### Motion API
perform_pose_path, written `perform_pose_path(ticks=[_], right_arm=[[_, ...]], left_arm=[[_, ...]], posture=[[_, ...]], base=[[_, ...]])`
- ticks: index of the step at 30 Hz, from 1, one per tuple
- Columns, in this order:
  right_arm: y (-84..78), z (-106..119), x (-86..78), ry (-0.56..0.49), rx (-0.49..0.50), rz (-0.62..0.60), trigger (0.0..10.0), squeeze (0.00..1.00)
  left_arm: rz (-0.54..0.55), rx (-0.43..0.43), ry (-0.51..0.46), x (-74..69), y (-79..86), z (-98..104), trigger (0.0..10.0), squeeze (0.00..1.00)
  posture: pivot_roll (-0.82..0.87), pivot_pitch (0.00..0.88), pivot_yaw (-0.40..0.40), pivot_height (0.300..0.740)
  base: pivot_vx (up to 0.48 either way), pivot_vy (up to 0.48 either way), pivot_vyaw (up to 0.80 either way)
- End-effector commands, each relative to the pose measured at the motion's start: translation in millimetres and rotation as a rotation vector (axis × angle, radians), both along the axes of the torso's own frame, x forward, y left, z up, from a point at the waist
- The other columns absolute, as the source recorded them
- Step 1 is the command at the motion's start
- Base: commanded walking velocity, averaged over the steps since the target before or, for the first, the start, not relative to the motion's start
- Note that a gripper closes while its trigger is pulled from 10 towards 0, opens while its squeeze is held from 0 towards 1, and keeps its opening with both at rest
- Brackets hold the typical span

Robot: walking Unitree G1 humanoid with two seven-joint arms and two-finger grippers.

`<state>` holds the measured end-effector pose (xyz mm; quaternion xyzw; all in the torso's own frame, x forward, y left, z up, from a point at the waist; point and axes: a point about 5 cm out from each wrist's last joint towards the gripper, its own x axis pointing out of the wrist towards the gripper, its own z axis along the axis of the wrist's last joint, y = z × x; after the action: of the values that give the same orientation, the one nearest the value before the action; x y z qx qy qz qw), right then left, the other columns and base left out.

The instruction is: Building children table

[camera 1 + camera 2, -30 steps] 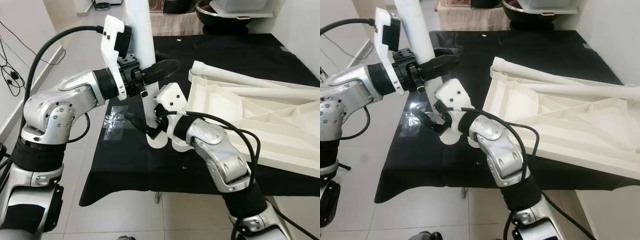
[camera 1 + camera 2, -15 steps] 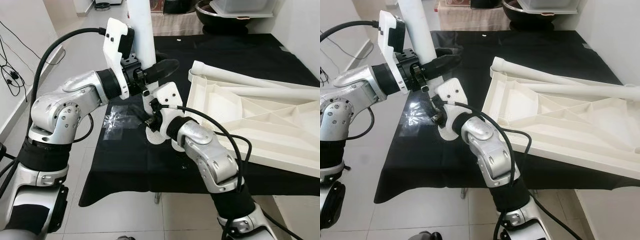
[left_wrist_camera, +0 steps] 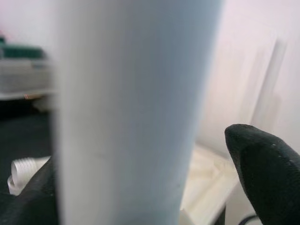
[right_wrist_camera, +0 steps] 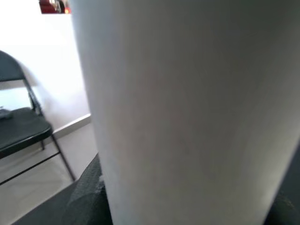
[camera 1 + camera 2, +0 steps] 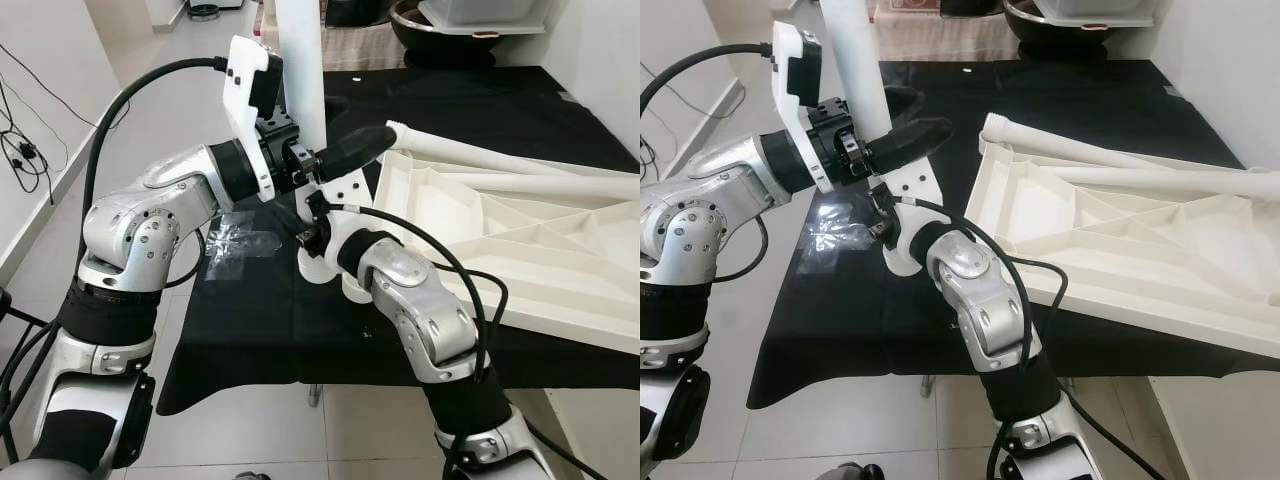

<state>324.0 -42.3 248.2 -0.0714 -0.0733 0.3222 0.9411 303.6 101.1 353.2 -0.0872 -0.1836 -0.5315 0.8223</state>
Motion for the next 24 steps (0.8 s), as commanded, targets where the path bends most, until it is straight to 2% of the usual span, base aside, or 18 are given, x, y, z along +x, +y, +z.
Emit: perform_pose_path(ticks=[1, 3, 5, 6, 7, 8, 10, 12, 13, 14, 15, 16, 17, 18, 19, 20, 21, 24], right_arm=[[-17.0, -5, 9.6, 0.024, 0.007, -0.085, 0.0, 0.00], [-40.1, 2, 20.1, -0.004, 0.027, -0.186, 0.0, 0.00], [-40.1, 2, 20.1, -0.004, 0.027, -0.186, 0.0, 0.00], [-53.3, 6, 25.2, -0.019, 0.049, -0.239, 0.0, 0.00], [-53.3, 6, 25.2, -0.019, 0.049, -0.239, 0.0, 0.00], [-66.4, 11, 28.8, -0.038, 0.077, -0.280, 0.0, 0.00], [-66.4, 11, 28.8, -0.038, 0.077, -0.280, 0.0, 0.00], [-86.6, 16, 31.0, -0.066, 0.108, -0.305, 0.0, 0.00], [-86.6, 16, 31.0, -0.066, 0.108, -0.305, 0.0, 0.00], [-92.7, 16, 29.6, -0.069, 0.126, -0.279, 0.0, 0.00], [-92.7, 16, 29.6, -0.069, 0.126, -0.279, 0.0, 0.00], [-95.5, 16, 26.0, -0.075, 0.147, -0.220, 10.0, 0.00], [-95.9, 16, 20.3, -0.070, 0.183, -0.138, 10.0, 0.00], [-95.9, 16, 20.3, -0.070, 0.183, -0.138, 10.0, 0.00], [-94.5, 17, 12.7, -0.065, 0.220, -0.036, 10.0, 0.00], [-93.4, 17, 6.9, -0.075, 0.222, 0.044, 10.0, 0.00], [-93.4, 17, 6.9, -0.075, 0.222, 0.044, 10.0, 0.00], [-89.7, 13, -2.3, -0.088, 0.193, 0.179, 10.0, 0.00]], left_arm=[[-0.002, -0.048, -0.063, -11.7, 10.9, 16, 10.0, 1.00], [0.056, -0.070, -0.070, -18.5, 28.1, 19, 10.0, 1.00], [0.056, -0.070, -0.070, -18.5, 28.1, 19, 10.0, 1.00], [0.090, -0.056, -0.072, -24.2, 36.6, 15, 10.0, 1.00], [0.090, -0.056, -0.072, -24.2, 36.6, 15, 10.0, 1.00], [0.125, -0.041, -0.059, -30.7, 43.1, 8, 10.0, 1.00], [0.125, -0.041, -0.059, -30.7, 43.1, 8, 10.0, 1.00], [0.195, 0.045, 0.013, -43.1, 44.1, -25, 10.0, 1.00], [0.195, 0.045, 0.013, -43.1, 44.1, -25, 10.0, 1.00], [0.217, 0.113, 0.071, -50.9, 38.0, -53, 10.0, 1.00], [0.217, 0.113, 0.071, -50.9, 38.0, -53, 10.0, 1.00], [0.228, 0.169, 0.139, -60.5, 30.6, -80, 10.0, 0.88], [0.233, 0.239, 0.198, -72.9, 21.0, -109, 10.0, 0.36], [0.233, 0.239, 0.198, -72.9, 21.0, -109, 10.0, 0.36], [0.246, 0.310, 0.236, -85.9, 11.3, -135, 10.0, 0.00], [0.249, 0.350, 0.273, -98.4, 2.5, -153, 10.0, 0.00], [0.249, 0.350, 0.273, -98.4, 2.5, -153, 10.0, 0.00], [0.290, 0.411, 0.286, -117.3, -11.3, -176, 10.0, 0.00]], posture=[[0.00, 0.131, 0.015, 0.740], [0.01, 0.147, 0.007, 0.740], [0.01, 0.147, 0.007, 0.740], [0.01, 0.154, 0.004, 0.740], [0.01, 0.154, 0.004, 0.740], [0.02, 0.169, -0.004, 0.740], [0.02, 0.169, -0.004, 0.740], [0.03, 0.192, -0.012, 0.740], [0.03, 0.192, -0.012, 0.740], [0.04, 0.206, -0.015, 0.740], [0.04, 0.206, -0.015, 0.740], [0.04, 0.221, -0.015, 0.740], [0.04, 0.231, -0.013, 0.740], [0.04, 0.231, -0.013, 0.740], [0.03, 0.246, -0.014, 0.740], [0.03, 0.253, -0.013, 0.740], [0.03, 0.253, -0.013, 0.740], [0.03, 0.270, -0.010, 0.740]], base=[[0.000, 0.000, 0.00], [0.000, 0.000, 0.00], [0.000, 0.000, 0.00], [0.000, 0.000, 0.00], [0.000, 0.000, 0.00], [0.000, 0.000, 0.00], [0.000, 0.000, 0.00], [0.000, 0.000, 0.00], [0.000, 0.000, 0.00], [0.000, 0.000, 0.00], [0.000, 0.000, 0.00], [0.000, 0.000, 0.00], [0.000, 0.000, 0.00], [0.000, 0.000, 0.00], [0.000, 0.000, 0.00], [0.000, 0.000, 0.00], [0.000, 0.000, 0.00], [0.000, 0.000, 0.00]])
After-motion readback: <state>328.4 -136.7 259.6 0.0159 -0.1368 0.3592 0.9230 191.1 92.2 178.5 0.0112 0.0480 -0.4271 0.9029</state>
